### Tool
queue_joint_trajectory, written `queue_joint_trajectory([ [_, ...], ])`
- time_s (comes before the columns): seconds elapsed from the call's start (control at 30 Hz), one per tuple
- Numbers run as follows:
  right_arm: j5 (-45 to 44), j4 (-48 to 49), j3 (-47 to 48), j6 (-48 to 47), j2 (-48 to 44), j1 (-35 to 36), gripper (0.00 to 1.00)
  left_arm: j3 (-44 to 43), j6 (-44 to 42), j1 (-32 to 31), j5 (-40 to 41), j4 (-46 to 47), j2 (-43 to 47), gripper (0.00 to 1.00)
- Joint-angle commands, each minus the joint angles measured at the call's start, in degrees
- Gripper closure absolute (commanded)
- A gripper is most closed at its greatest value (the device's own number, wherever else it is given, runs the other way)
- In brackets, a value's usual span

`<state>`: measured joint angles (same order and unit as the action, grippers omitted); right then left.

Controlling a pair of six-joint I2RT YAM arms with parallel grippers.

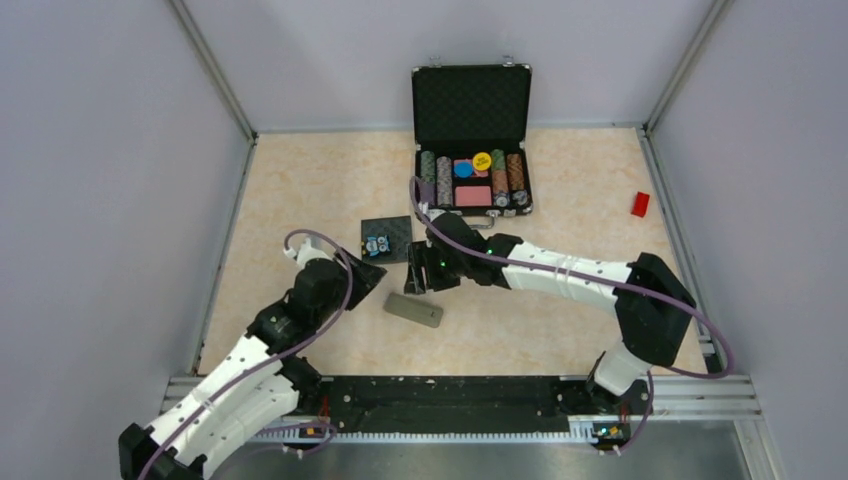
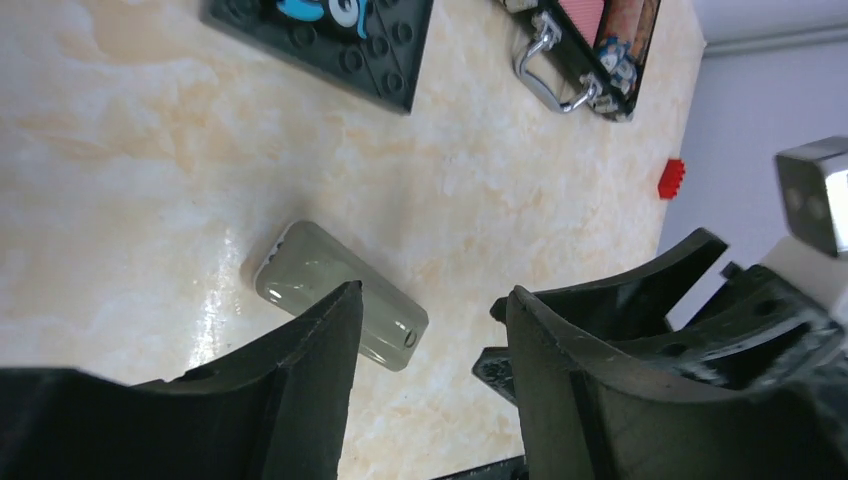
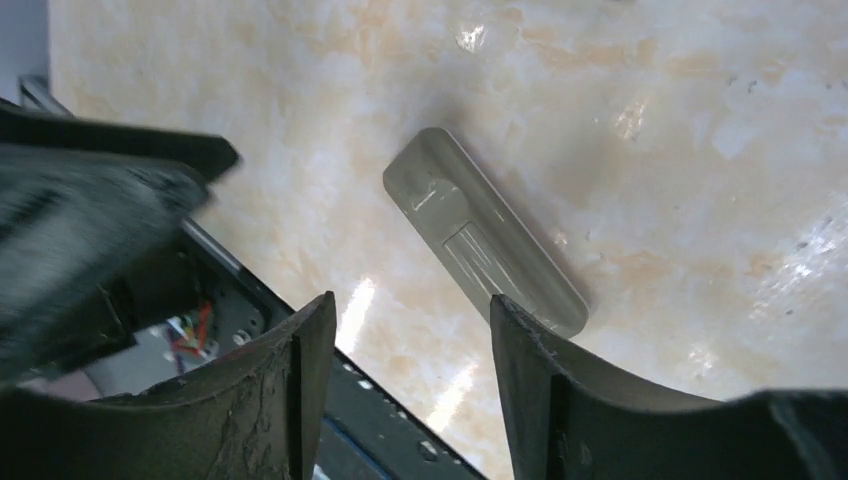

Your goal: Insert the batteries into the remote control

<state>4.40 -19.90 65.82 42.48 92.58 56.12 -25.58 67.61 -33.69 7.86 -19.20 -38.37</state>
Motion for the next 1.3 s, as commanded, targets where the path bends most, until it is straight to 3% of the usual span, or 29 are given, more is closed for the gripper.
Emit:
queue_joint_trajectory([
  [0.0,4.1,0.2,1.3,-18.2,1.3,0.7,0.42,-6.6,-2.7,0.5,12.4,-17.9,3.6,0.38],
  [0.17,3.3,-1.3,2.7,-28.9,5.0,1.1,0.41,-11.6,-0.8,0.4,23.7,-30.5,8.4,0.26],
  [0.23,2.4,-2.0,3.4,-32.0,6.4,1.9,0.41,-12.6,-0.4,0.4,27.0,-33.0,10.7,0.17],
  [0.4,-0.2,-3.0,4.8,-37.9,10.0,5.3,0.41,-13.6,-0.5,0.5,29.4,-34.2,15.8,0.07],
  [1.1,-7.2,-4.9,6.4,-42.2,17.8,8.0,0.44,-14.2,2.0,0.3,31.5,-37.1,23.5,0.07],
  [1.17,-8.0,-5.1,6.3,-41.7,17.9,8.0,0.50,-14.1,2.1,0.4,31.1,-37.0,23.8,0.07],
  [1.27,-9.0,-3.6,5.3,-40.6,16.5,7.7,0.68,-13.5,0.3,0.4,29.1,-34.7,24.6,0.07],
])
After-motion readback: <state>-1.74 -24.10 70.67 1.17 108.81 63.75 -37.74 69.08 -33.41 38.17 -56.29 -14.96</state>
